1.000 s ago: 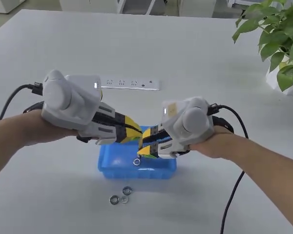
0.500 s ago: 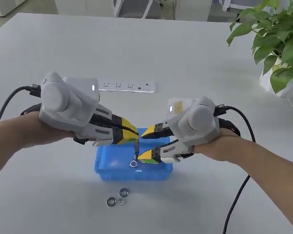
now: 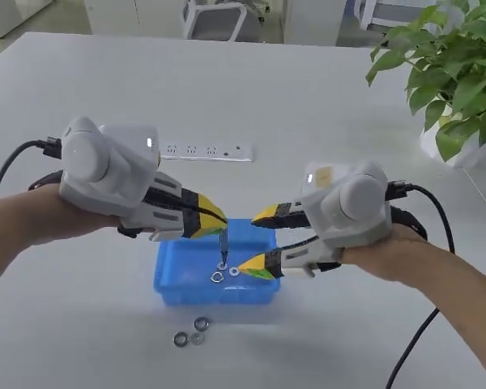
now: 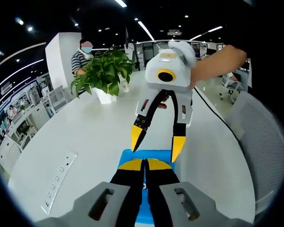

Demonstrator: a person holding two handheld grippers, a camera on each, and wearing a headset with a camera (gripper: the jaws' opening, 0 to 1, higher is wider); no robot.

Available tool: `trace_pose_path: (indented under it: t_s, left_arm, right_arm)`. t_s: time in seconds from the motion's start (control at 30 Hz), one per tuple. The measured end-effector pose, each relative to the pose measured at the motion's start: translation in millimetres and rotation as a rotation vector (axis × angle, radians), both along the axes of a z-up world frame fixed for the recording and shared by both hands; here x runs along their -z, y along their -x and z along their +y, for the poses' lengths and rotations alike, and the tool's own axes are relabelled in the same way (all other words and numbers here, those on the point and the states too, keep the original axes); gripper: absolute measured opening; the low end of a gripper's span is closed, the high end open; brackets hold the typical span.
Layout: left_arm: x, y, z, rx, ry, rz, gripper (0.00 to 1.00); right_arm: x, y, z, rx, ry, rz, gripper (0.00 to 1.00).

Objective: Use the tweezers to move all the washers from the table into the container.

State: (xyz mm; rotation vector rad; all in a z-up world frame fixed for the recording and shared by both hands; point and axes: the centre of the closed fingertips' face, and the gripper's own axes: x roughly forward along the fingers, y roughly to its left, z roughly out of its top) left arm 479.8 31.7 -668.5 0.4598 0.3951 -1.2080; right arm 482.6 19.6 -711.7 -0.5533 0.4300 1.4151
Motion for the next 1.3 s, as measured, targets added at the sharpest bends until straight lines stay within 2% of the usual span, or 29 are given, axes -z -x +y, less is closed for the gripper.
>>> trace_pose_path:
  t_s: [0.33,0.97,1.3]
  left_arm:
    - [-14.5,9.7,-0.1,0.009,-0.006,-0.011,0.03]
    - [-40.0,42.4,2.2,0.008,-0.006,-0.006,0.04]
    - [-39.2,64.7,4.6,0.004,-0.003,0.009,0.04]
  right_arm:
    - [-9.4,10.8,-11.6,0.04,-0.006,0.001,0.5]
    - [-12.7,43.7,-34.5,0.095,0.0,0.035,0.68]
    - [-9.0,57.3,-46.7,0.127,-0.001,0.052,0.78]
